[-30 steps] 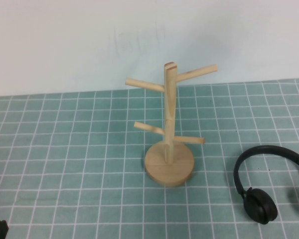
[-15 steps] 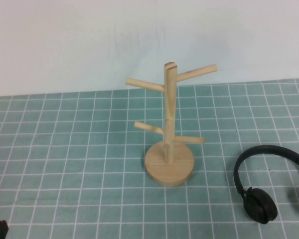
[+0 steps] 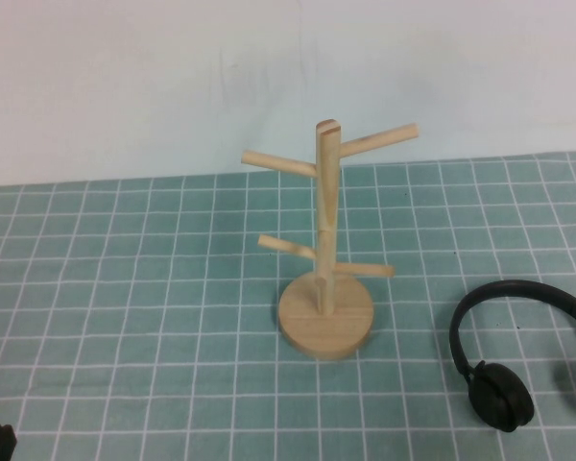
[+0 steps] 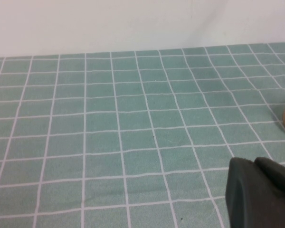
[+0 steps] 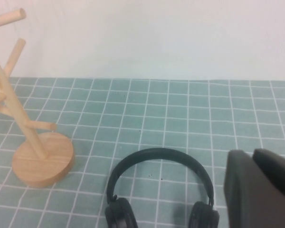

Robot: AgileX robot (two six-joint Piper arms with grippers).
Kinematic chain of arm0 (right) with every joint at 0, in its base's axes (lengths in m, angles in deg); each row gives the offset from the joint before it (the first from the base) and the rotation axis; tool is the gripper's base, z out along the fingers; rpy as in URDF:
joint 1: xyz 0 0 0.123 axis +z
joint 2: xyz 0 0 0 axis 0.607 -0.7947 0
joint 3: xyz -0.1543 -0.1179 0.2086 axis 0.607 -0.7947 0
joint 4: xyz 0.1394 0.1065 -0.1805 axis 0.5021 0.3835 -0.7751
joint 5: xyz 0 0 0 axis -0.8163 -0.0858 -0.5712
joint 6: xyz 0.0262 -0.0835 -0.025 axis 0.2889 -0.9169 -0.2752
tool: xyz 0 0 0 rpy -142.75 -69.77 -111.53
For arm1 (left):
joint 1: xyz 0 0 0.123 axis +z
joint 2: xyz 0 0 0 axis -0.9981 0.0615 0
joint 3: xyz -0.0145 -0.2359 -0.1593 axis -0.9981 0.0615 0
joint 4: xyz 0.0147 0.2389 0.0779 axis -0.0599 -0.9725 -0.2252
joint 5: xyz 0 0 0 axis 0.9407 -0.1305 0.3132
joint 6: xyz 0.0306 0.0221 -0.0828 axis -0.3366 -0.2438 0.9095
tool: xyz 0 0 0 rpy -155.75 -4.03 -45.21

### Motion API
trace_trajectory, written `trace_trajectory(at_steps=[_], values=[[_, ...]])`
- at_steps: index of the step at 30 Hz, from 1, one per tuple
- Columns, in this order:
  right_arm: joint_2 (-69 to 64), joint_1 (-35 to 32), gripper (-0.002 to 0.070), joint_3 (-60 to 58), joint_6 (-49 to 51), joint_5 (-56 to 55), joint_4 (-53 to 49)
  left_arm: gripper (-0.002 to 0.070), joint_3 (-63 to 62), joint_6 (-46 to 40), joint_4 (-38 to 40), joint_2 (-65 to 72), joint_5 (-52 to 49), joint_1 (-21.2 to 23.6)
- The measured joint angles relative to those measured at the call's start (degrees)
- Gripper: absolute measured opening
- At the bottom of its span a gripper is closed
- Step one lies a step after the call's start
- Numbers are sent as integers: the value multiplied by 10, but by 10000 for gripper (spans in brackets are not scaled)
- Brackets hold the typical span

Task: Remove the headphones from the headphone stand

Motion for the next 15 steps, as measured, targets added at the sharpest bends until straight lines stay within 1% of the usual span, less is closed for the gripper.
trace_trajectory(at_steps=[3, 5, 7, 10, 15], values=[[1, -15, -6, -3, 1, -21, 5, -6, 0, 0, 0, 0, 0, 0], [1, -46, -6, -20, 1, -69, 23, -6, 0, 0, 0, 0, 0, 0], [8, -86, -7, -51, 0, -132, 35, -6, 0, 0, 0, 0, 0, 0], [40, -128, -6, -103, 0, -180, 32, -6, 0, 0, 0, 0, 0, 0], [104, -156, -7, -206, 7, -244, 19, -6, 0, 0, 0, 0, 0, 0]])
